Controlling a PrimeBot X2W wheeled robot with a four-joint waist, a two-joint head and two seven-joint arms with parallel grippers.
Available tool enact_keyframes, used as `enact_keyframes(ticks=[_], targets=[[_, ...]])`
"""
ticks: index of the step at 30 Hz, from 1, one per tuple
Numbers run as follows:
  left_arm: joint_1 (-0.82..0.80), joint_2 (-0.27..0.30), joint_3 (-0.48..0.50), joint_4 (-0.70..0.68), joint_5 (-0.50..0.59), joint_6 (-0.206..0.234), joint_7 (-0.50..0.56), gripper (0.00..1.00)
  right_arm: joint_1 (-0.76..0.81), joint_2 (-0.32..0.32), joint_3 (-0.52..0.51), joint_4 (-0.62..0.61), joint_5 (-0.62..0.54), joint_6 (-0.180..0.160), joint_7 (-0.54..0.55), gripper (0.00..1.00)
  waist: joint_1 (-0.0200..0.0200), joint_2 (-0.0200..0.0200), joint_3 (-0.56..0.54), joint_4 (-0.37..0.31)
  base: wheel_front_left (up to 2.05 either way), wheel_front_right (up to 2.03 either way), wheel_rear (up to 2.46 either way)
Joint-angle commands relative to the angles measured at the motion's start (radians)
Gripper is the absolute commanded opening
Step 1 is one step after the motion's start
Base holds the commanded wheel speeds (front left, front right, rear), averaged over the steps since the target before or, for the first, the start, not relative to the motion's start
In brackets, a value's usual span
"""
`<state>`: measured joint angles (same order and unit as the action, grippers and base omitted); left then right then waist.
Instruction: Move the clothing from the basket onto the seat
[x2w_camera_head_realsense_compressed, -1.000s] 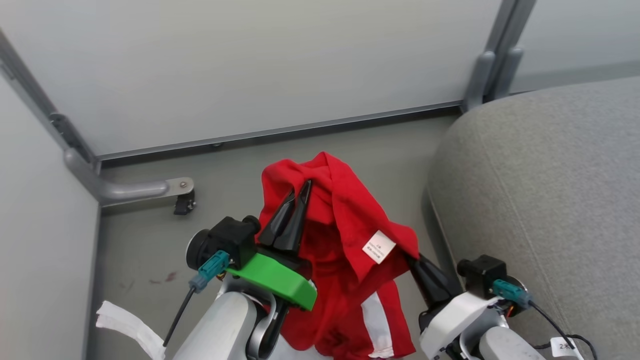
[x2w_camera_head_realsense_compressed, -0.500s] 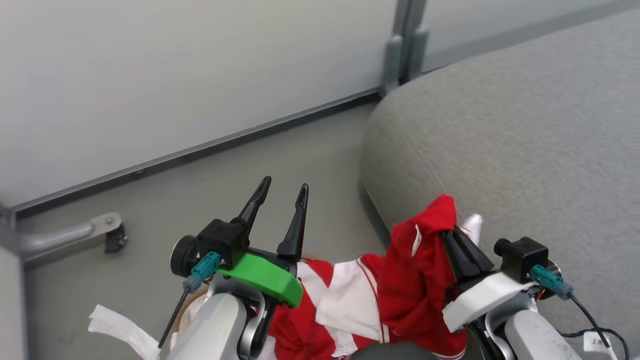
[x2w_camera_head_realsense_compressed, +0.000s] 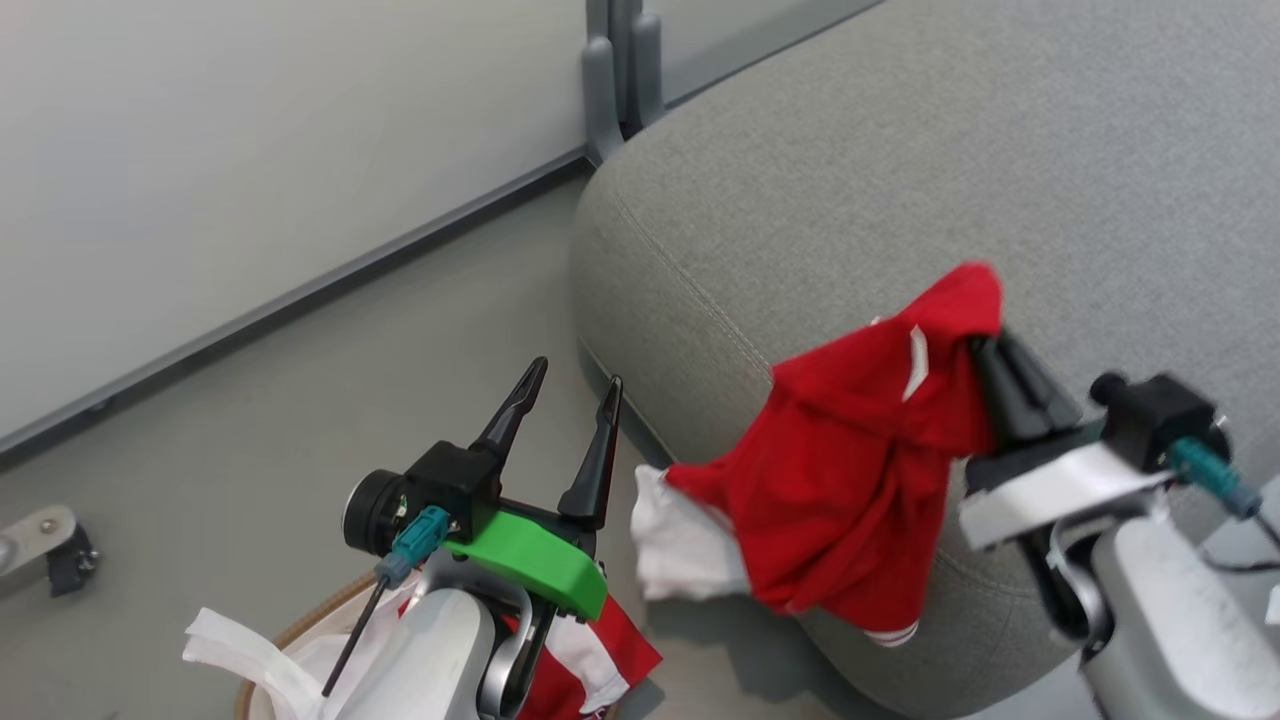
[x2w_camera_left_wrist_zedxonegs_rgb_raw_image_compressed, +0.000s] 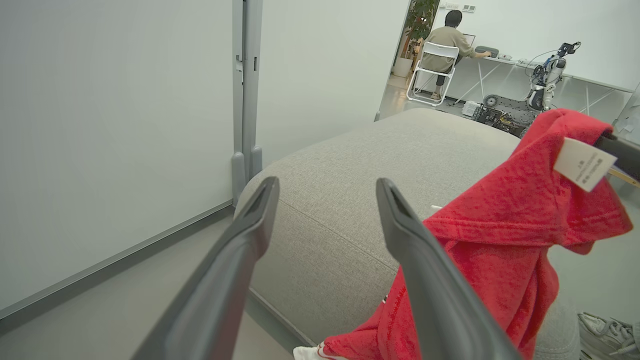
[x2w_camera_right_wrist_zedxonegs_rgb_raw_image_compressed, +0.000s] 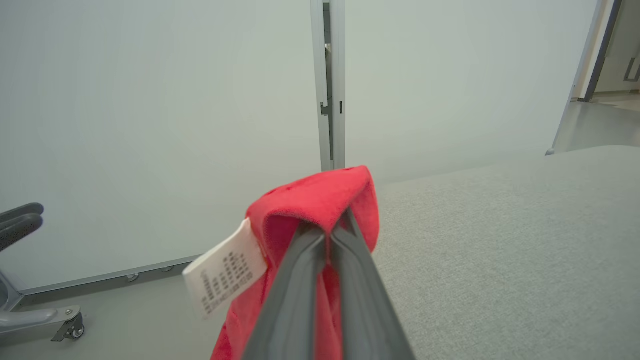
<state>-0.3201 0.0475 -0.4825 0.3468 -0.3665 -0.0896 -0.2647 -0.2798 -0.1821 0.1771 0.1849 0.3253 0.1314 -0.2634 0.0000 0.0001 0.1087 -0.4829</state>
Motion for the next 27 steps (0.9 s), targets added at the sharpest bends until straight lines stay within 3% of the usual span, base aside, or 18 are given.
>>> enact_keyframes(ticks=[1, 10, 18, 23, 27], targets=[[-0.005, 0.006, 0.003, 0.002, 0.008, -0.005, 0.000, 1.00, -0.043, -0.022, -0.003, -0.013, -0.012, -0.001, -0.002, 0.00, 0.0000, -0.0001, 0.044, -0.031, 0.00, 0.00, 0.00], [-0.051, 0.006, -0.014, 0.011, 0.038, -0.023, 0.000, 1.00, -0.349, -0.206, -0.008, 0.010, -0.074, -0.001, -0.002, 0.00, 0.0000, -0.0001, 0.150, 0.019, 0.00, 0.00, 0.00], [-0.114, 0.006, -0.029, 0.028, 0.074, -0.035, 0.000, 1.00, -0.657, -0.347, -0.021, 0.131, -0.123, -0.001, -0.002, 0.00, 0.0000, -0.0001, 0.286, 0.107, 0.00, 0.00, 0.00], [-0.143, 0.006, -0.021, 0.033, 0.093, -0.040, 0.000, 1.00, -0.790, -0.380, -0.054, 0.219, -0.162, -0.001, -0.001, 0.00, 0.0000, -0.0001, 0.349, 0.155, 0.00, 0.00, 0.00], [-0.158, 0.006, -0.022, 0.030, 0.096, -0.041, 0.000, 1.00, -0.802, -0.367, -0.080, 0.330, -0.209, -0.001, -0.001, 0.00, 0.0000, -0.0001, 0.373, 0.186, 0.00, 0.00, 0.00]])
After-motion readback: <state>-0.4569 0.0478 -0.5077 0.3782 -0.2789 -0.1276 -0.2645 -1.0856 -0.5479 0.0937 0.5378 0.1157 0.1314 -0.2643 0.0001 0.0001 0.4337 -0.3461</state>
